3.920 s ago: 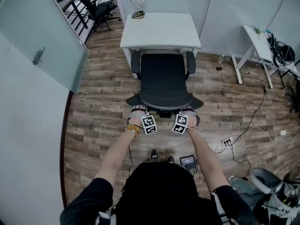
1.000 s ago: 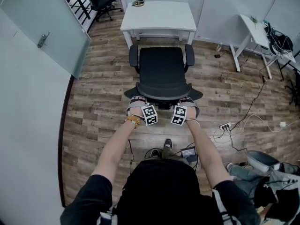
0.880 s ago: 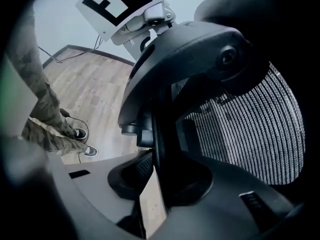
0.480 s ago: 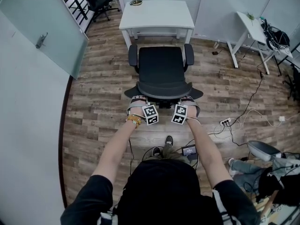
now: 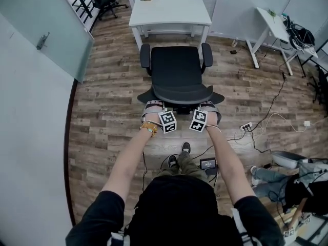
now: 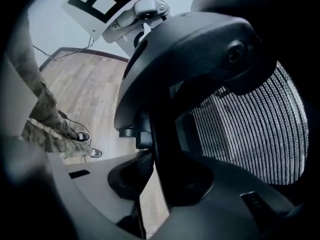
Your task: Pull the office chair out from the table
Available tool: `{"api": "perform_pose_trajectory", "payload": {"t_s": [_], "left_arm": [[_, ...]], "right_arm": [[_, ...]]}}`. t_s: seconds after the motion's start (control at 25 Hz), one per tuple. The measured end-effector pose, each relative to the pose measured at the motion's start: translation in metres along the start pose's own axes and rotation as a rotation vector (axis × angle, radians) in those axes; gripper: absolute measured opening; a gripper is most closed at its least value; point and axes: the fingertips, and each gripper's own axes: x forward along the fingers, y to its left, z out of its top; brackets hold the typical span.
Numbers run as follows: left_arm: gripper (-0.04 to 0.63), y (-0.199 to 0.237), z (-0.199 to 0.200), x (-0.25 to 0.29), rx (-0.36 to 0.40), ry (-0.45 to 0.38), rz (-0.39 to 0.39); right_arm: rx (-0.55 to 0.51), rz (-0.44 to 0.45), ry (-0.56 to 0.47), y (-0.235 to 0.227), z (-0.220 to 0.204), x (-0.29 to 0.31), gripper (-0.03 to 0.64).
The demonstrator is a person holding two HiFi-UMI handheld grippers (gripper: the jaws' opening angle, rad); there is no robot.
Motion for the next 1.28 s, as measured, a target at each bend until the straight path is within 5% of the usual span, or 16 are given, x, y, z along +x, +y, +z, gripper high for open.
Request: {"api": "perform_pose_trajectory", "payload": {"t_s": [1.28], "left_arm": [[0.106, -0.055, 0.012, -0.046, -0.013, 0.015, -0.002]], "right_arm": [[-0.015, 0.000, -0.046, 0.059, -0.011, -0.045, 0.083]]}}
